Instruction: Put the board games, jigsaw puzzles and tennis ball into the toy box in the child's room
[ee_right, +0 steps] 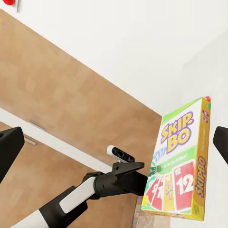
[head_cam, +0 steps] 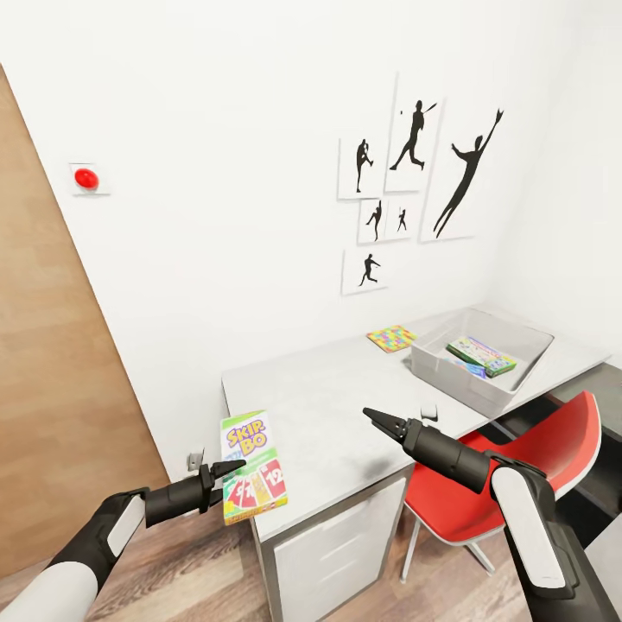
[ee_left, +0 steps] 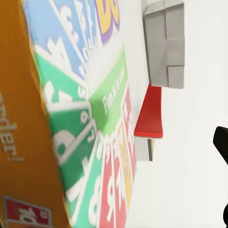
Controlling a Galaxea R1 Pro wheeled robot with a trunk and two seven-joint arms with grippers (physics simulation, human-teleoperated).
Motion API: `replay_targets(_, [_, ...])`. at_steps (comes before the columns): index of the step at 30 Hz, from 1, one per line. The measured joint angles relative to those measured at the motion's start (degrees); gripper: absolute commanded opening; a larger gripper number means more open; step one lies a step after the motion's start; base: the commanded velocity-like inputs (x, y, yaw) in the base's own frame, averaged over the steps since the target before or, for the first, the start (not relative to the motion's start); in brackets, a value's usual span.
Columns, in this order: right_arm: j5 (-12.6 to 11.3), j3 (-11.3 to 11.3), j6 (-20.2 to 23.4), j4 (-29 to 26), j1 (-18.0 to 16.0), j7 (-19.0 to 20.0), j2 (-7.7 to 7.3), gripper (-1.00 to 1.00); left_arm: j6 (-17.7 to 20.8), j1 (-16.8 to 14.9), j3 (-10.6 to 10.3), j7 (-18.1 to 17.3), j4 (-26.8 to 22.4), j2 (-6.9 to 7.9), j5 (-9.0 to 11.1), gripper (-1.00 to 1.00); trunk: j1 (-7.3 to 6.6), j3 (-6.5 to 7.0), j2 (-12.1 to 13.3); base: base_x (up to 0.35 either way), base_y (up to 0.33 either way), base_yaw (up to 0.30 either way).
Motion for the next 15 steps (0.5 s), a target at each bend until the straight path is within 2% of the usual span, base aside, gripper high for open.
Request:
replay_targets(1, [0.0,0.0,0.0,0.0,0.0,0.0,0.00,1.00,0.0,0.0,0.0,0.0,0.0,0.00,0.0,1.00,0.00,0.00,0.0,0.000,0.000,0.000])
replay_targets(2, [0.0,0.0,0.0,0.0,0.0,0.0,0.00,1.00,0.0,0.0,0.0,0.0,0.0,0.00,0.0,-1.00,0.00,0.00,0.0,0.000,0.000,0.000])
replay_targets(12, [0.1,0.0,-1.6,0.2,0.0,0.1,-0.07,1.00,1.1,0.0,0.1,0.0,0.0,0.00,1.3,-1.00,0.00,0.01,0.0,0.000,0.000,0.000])
replay_targets(15, [0.1,0.0,-1.6,0.2,0.0,0.1,-0.08,1.00,0.2,0.0,0.0,0.0,0.0,0.00,0.4,-1.00,0.00,0.00,0.0,0.000,0.000,0.000])
